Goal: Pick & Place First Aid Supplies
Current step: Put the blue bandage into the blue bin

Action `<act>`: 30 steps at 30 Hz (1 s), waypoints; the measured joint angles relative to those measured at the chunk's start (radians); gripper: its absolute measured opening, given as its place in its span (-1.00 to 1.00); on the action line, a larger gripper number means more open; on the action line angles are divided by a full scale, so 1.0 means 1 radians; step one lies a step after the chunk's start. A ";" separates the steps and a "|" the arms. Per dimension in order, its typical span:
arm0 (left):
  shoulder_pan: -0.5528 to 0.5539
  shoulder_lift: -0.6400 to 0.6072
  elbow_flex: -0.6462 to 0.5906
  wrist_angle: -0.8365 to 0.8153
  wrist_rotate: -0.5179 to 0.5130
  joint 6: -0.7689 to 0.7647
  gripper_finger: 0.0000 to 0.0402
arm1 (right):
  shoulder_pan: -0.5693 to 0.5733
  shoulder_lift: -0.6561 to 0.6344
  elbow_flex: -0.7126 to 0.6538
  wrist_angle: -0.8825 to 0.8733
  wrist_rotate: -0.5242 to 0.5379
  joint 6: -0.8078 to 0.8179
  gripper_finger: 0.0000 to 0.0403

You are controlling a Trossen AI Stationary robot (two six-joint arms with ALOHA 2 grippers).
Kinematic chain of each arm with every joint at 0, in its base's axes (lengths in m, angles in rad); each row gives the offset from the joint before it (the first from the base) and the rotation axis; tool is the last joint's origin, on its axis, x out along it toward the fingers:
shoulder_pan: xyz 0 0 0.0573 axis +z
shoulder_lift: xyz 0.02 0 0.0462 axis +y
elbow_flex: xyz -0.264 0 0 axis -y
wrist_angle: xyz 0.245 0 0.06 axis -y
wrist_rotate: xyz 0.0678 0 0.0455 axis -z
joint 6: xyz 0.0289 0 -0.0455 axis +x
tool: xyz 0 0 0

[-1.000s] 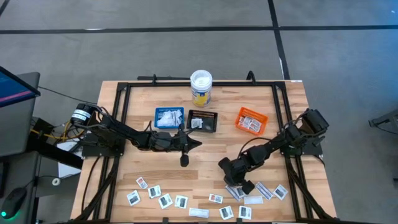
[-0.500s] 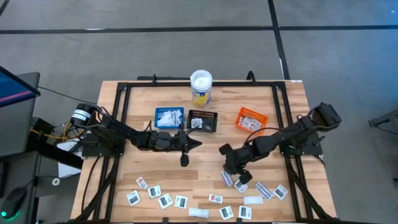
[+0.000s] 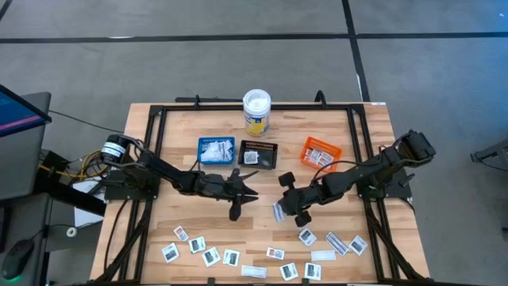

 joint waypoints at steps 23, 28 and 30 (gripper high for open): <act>0.000 0.212 0.096 0.050 -0.059 -0.089 -0.05 | -0.035 -0.002 0.002 0.203 0.120 -0.020 -1.00; 0.002 0.211 0.096 0.050 -0.065 -0.089 -0.05 | -0.035 -0.002 0.002 0.288 0.151 -0.016 -1.00; 0.002 0.211 0.096 0.051 -0.068 -0.089 -0.05 | -0.035 -0.002 0.002 0.315 0.168 -0.016 -1.00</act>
